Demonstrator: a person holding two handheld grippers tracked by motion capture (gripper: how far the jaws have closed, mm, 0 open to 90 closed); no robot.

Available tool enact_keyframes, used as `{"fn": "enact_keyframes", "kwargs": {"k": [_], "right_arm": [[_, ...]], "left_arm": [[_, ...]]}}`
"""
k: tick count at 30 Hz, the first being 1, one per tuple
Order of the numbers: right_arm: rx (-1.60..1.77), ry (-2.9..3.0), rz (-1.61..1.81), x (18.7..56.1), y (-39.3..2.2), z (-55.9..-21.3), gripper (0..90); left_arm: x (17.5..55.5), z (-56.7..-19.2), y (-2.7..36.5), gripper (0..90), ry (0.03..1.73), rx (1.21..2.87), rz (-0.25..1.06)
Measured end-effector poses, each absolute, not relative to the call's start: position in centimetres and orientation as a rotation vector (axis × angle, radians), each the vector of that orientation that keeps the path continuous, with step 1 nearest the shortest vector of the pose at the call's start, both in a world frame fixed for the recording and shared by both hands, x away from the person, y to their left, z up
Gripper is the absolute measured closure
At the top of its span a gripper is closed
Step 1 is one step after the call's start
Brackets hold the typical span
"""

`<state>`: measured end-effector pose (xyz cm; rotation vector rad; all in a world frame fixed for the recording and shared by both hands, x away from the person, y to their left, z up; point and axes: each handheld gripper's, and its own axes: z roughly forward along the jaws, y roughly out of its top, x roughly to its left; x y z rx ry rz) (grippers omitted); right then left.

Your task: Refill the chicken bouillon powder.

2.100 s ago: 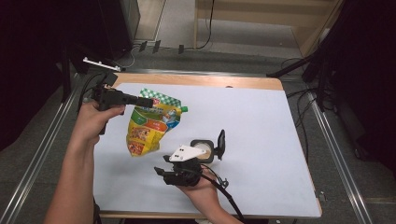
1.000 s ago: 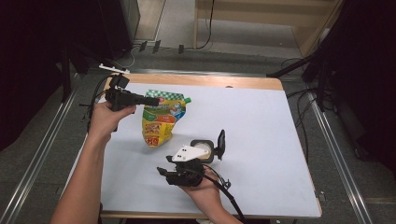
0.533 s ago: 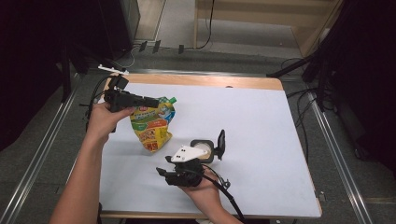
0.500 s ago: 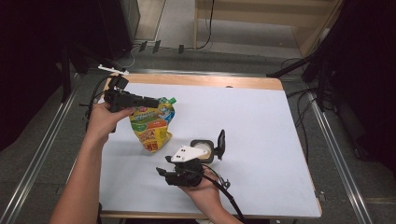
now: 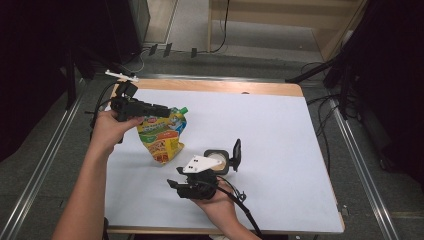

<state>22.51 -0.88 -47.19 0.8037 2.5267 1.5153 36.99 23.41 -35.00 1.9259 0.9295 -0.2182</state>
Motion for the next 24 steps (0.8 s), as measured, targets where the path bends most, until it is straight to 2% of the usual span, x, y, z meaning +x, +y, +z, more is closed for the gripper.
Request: {"fn": "enact_keyframes", "kwargs": {"k": [3,24], "right_arm": [[0.806,2.526,1.515,22.5,-0.9,-47.2,52.4],[0.807,2.560,1.518,22.6,-1.0,-47.2,56.3]], "left_arm": [[36.9,-34.8,23.4,61.7,0.924,1.919,-0.215],[36.5,-33.6,24.9,59.7,0.995,1.897,-0.171]]}}
